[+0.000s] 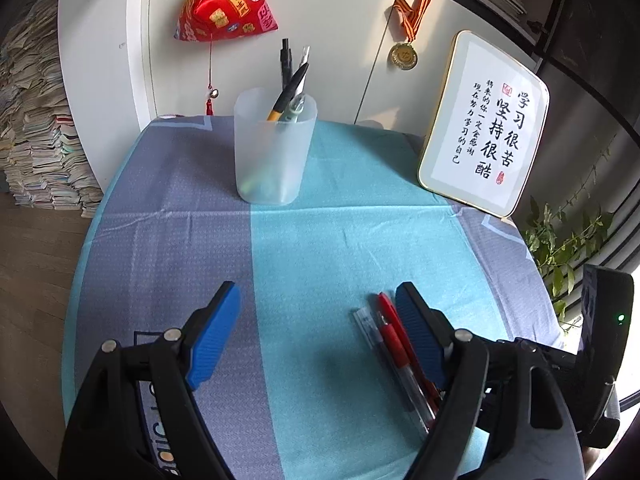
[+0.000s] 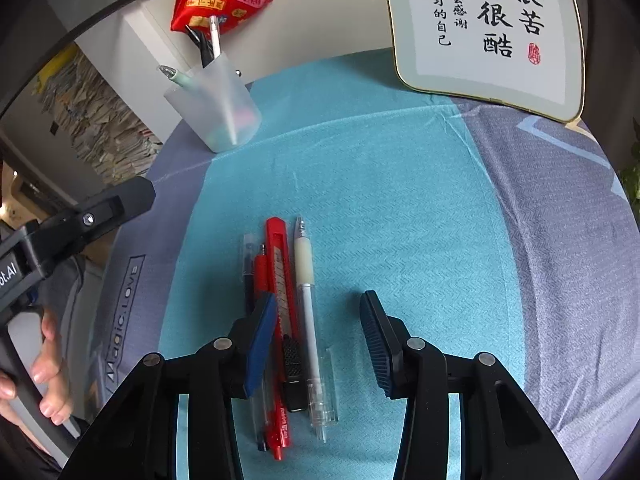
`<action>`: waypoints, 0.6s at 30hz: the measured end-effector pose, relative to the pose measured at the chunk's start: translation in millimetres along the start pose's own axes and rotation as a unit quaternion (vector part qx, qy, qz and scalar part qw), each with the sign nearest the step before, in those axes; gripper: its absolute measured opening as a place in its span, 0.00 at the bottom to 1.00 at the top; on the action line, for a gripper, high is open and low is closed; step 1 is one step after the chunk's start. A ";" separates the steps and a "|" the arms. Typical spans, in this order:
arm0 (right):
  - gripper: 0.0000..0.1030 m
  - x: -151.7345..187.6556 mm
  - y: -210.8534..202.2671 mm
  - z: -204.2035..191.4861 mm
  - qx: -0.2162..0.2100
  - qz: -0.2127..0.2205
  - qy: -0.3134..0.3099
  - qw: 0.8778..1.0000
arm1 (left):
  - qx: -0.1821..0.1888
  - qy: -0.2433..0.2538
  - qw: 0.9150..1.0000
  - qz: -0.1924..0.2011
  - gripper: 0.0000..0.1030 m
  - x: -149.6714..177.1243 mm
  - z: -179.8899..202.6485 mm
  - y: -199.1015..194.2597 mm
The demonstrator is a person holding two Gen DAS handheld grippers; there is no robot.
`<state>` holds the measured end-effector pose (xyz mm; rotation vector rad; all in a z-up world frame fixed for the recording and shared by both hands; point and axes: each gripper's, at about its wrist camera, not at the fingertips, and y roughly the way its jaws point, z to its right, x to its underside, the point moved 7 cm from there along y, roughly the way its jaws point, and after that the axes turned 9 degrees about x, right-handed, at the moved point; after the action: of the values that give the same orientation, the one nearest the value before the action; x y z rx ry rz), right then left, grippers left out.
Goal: Organize stationery
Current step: 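Withdraw both grippers from the cup toward the remaining pens, then grasp the cream-tipped clear pen with the right gripper while the left grasps the blue-ink clear pen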
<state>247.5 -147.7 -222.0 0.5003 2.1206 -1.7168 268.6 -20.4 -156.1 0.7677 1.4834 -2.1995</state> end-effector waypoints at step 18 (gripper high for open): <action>0.10 -2.1 7.8 -16.1 0.123 0.041 -0.076 0.989 | 0.024 -0.083 0.995 -0.059 0.77 44.7 -13.7 24.4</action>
<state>252.2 -130.5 -224.5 0.4995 1.7707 -1.9138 251.1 -17.1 -205.7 0.5107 1.4307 -2.3305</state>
